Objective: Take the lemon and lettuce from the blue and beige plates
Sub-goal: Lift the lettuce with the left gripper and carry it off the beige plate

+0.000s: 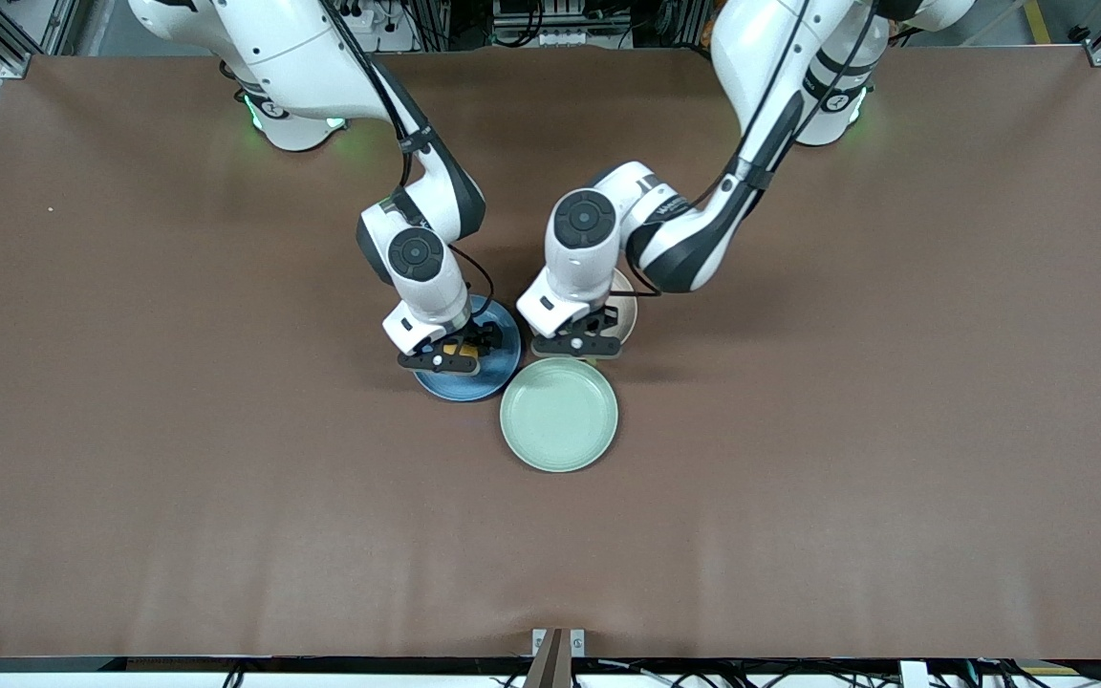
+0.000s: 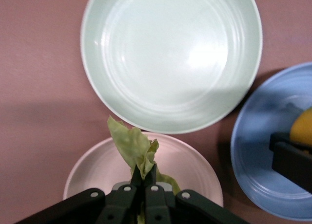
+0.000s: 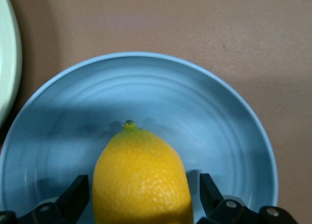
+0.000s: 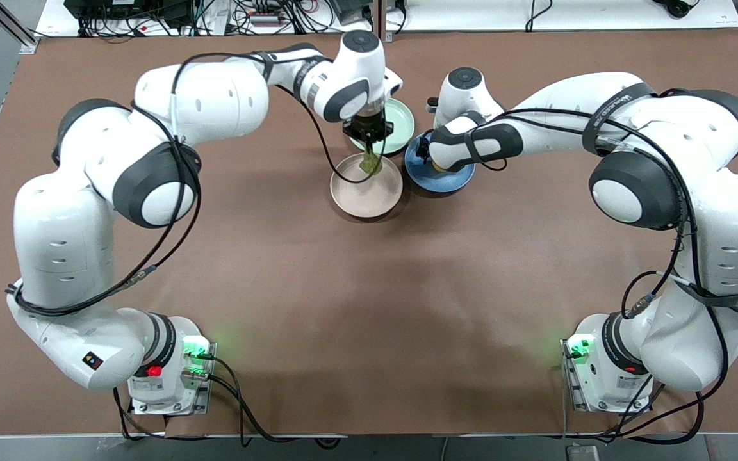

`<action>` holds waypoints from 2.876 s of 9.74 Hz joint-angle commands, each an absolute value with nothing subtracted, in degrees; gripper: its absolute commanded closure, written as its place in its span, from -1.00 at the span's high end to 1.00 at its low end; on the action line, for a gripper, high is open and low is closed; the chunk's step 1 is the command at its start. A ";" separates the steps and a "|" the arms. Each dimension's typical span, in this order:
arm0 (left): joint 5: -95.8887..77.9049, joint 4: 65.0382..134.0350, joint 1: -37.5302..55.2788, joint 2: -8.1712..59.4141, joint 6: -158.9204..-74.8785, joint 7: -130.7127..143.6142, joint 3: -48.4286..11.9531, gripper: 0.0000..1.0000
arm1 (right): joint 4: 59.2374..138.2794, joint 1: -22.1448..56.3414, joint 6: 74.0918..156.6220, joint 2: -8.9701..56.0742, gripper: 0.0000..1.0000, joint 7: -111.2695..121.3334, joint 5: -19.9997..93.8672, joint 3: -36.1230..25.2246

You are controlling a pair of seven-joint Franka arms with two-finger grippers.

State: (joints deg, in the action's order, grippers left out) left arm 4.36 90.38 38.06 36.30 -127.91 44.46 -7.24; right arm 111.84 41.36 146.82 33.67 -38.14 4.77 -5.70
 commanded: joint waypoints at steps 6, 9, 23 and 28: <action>5.27 90.70 26.21 30.06 -120.77 34.56 -7.73 -1.00 | 111.97 42.10 148.54 34.89 0.30 -40.60 5.54 -6.15; 5.36 90.70 21.73 29.18 -120.24 30.68 -7.73 -1.00 | 111.80 42.01 148.19 34.80 -0.09 -40.61 5.54 -6.15; 7.21 90.35 8.17 28.74 -115.06 0.62 -7.47 0.28 | 94.50 34.03 117.98 31.55 -0.29 -32.19 5.54 -6.33; 7.03 90.61 5.47 24.19 -115.05 0.62 -7.64 1.00 | 86.85 26.99 104.26 29.62 -0.26 -21.99 5.01 -6.42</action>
